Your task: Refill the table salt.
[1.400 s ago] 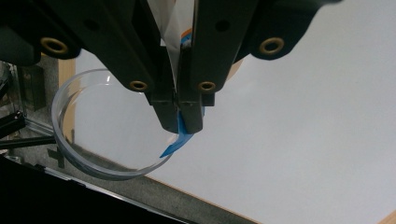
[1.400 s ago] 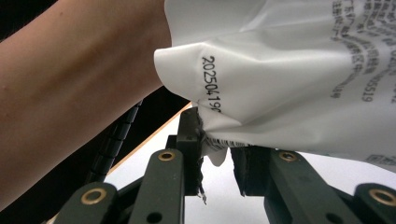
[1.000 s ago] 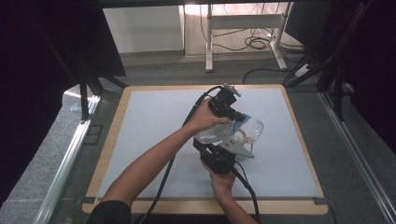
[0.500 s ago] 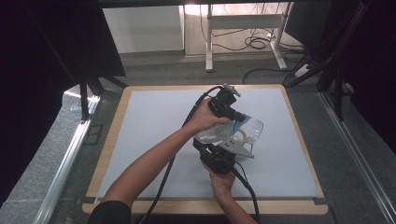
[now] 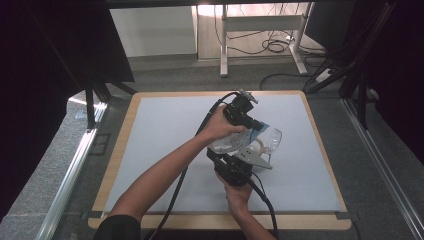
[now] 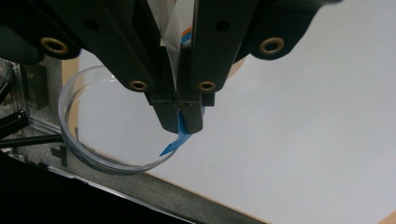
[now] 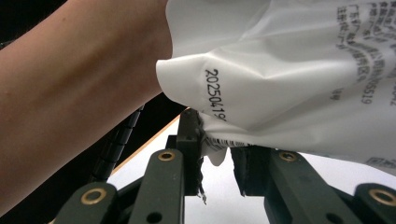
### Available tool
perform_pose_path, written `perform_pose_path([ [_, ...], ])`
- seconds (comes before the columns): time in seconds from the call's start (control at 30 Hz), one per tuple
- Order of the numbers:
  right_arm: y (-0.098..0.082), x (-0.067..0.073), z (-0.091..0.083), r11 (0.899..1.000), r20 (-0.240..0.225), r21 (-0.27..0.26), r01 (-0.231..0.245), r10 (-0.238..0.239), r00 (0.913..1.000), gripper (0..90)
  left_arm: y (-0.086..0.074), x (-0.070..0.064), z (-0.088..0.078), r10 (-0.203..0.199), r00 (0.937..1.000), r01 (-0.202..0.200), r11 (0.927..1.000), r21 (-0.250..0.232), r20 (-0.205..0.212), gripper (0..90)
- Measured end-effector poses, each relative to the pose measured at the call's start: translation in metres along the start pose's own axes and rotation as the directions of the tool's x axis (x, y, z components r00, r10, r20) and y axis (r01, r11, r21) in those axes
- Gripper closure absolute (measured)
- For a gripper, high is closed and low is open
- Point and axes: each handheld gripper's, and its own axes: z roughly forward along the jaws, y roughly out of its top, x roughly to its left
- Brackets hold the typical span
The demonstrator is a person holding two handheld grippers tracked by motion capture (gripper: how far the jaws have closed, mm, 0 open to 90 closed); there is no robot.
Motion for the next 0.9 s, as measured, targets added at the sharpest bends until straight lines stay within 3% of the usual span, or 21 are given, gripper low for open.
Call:
perform_pose_path([
  [0.9,0.0015,-0.0008,0.0,1.0,-0.001,-0.004,0.001,-0.001,1.0,74.6,0.0015,0.0005,0.0009,-0.002,1.0,0.002,1.0,0.003,0.008,89.9],
])
